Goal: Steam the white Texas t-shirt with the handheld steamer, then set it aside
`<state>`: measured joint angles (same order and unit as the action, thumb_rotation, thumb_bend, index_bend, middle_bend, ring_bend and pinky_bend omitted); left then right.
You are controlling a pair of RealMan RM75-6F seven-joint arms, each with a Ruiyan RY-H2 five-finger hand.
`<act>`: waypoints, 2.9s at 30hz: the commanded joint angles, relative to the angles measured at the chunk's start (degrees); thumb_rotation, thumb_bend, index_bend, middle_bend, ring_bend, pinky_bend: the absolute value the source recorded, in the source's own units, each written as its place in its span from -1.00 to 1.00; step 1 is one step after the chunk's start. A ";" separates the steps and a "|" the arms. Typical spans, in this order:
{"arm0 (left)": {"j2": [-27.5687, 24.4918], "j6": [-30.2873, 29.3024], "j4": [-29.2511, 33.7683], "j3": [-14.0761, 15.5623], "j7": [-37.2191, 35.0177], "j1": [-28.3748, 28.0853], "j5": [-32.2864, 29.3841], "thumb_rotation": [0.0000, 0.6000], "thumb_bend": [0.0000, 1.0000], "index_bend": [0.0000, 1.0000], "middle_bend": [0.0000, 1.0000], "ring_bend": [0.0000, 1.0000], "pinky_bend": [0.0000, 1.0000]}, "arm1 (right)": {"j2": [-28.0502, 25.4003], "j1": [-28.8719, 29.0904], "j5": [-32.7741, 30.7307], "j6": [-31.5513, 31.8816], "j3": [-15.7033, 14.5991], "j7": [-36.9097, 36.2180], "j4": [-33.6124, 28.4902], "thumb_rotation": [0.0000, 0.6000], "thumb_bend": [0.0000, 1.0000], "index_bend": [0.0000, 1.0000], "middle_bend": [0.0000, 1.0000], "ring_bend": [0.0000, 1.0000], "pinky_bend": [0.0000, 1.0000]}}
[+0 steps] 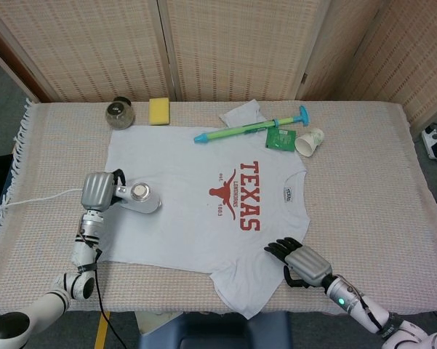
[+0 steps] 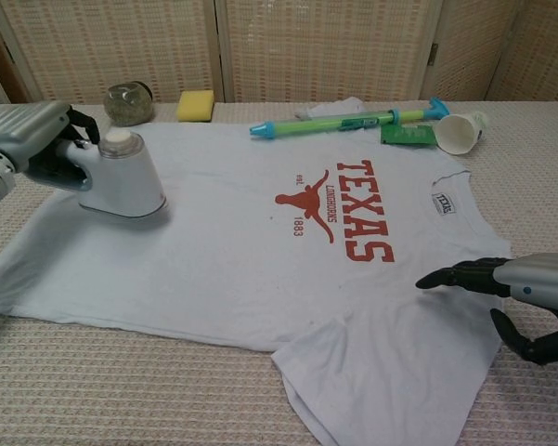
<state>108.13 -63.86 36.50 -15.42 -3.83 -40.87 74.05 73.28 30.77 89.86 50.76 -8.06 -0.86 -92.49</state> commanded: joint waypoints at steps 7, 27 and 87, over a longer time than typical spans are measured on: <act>6.41 6.34 -8.44 -1.73 2.07 -5.33 -1.95 1.00 -0.09 0.93 1.00 0.77 0.53 | -0.07 -0.26 -0.35 0.17 0.17 0.37 -0.36 0.09 0.78 -1.00 -0.91 -1.00 -1.00; 4.57 8.59 -20.65 -1.87 -6.27 2.08 -4.61 1.00 -0.09 0.92 1.00 0.76 0.53 | 0.69 0.40 -0.59 -1.15 0.57 0.91 -0.27 0.09 0.78 -1.00 -0.91 -1.00 -1.00; -26.94 11.12 27.04 -6.19 28.37 17.53 -24.01 1.00 -0.76 -1.00 -1.00 -1.00 -0.94 | -1.66 -1.43 1.18 4.29 1.15 -1.17 -0.71 0.09 0.78 -1.00 -0.89 -1.00 -1.00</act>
<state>87.05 -52.41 56.15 -22.95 20.43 -25.92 52.70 72.14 29.70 90.77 54.14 -7.14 -2.09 -92.93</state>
